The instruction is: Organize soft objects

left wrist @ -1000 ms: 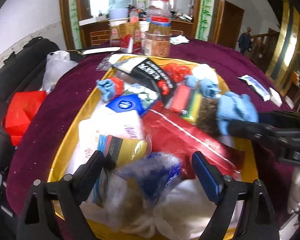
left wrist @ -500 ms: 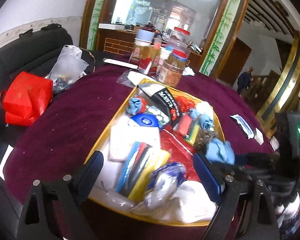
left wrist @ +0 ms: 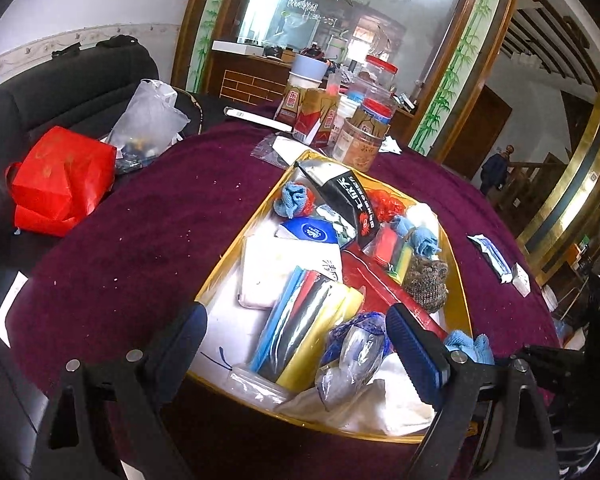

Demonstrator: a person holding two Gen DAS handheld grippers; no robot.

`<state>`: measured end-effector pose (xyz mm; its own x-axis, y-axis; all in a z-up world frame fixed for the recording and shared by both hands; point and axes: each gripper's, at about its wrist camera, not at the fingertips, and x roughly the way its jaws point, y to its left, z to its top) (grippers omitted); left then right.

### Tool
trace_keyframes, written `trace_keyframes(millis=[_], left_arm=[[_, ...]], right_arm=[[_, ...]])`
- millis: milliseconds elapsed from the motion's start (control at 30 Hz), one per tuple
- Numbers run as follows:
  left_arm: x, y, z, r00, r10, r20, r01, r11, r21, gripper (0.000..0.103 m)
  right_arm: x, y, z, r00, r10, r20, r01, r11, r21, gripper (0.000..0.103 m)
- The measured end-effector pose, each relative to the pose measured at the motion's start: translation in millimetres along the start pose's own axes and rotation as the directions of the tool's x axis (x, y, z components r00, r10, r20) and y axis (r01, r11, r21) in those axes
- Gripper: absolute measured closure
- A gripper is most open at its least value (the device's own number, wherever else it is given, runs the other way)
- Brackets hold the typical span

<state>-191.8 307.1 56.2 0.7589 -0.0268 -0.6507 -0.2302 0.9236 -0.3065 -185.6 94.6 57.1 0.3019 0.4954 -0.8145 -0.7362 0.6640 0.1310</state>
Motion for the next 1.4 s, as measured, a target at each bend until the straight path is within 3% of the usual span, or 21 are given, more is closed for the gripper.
trace_keyframes(millis=[67, 133, 400, 600, 733, 900, 1000, 1067, 1133, 1233, 1333, 1400], left_arm=[[-2, 1, 0, 1.000, 0.003, 0.005, -0.003, 1.000, -0.004, 0.010], [-5, 2, -1, 1.000, 0.006, 0.009, -0.006, 1.000, -0.008, 0.010], [-10, 5, -2, 1.000, 0.013, 0.024, -0.012, 1.000, -0.027, 0.010], [-15, 3, -4, 0.999, 0.025, 0.038, -0.024, 0.999, -0.026, 0.009], [-18, 0, -7, 0.998, 0.040, 0.039, -0.040, 0.999, -0.020, 0.009], [-27, -9, -9, 0.994, 0.091, 0.061, -0.092, 0.996, 0.009, 0.009], [-40, -23, -10, 0.976, 0.168, 0.137, -0.175, 0.984, 0.043, 0.002], [-54, -35, -11, 0.943, 0.239, 0.232, -0.256, 0.965, 0.046, 0.000], [-69, -47, -11, 0.916, 0.256, 0.308, -0.280, 0.959, 0.036, 0.000], [-80, -64, -10, 0.918, 0.132, 0.375, -0.167, 0.984, 0.062, 0.000], [-68, -82, -2, 0.931, 0.152, 0.332, -0.187, 0.979, 0.076, 0.000], [-66, -94, -3, 0.918, 0.197, 0.343, -0.236, 0.969, 0.074, 0.000]], right_arm=[[-2, 2, 0, 1.000, 0.016, 0.002, -0.016, 1.000, -0.002, 0.038], [-6, 7, -1, 1.000, 0.003, 0.008, -0.003, 1.000, -0.020, 0.032], [-39, -1, 2, 0.993, -0.031, 0.111, 0.030, 0.999, 0.012, 0.027], [-26, -3, 8, 0.985, 0.148, 0.086, -0.154, 0.986, 0.070, 0.025], [-1, 5, 7, 0.985, 0.172, 0.024, -0.173, 0.983, 0.066, 0.025], [-15, -2, 4, 0.980, 0.186, 0.069, -0.192, 0.977, 0.093, 0.025], [-38, -11, -1, 0.981, 0.139, 0.135, -0.154, 0.983, 0.100, 0.025], [-56, -20, -8, 0.979, 0.079, 0.186, -0.100, 0.990, 0.104, 0.025], [-70, -29, -14, 0.975, 0.017, 0.219, -0.043, 0.993, 0.114, 0.023], [-82, -45, -26, 0.967, -0.060, 0.246, 0.021, 0.988, 0.155, 0.021], [-88, -57, -40, 0.962, -0.111, 0.249, 0.067, 0.982, 0.179, 0.019], [-88, -60, -49, 0.956, -0.172, 0.236, 0.133, 0.976, 0.171, 0.017]])
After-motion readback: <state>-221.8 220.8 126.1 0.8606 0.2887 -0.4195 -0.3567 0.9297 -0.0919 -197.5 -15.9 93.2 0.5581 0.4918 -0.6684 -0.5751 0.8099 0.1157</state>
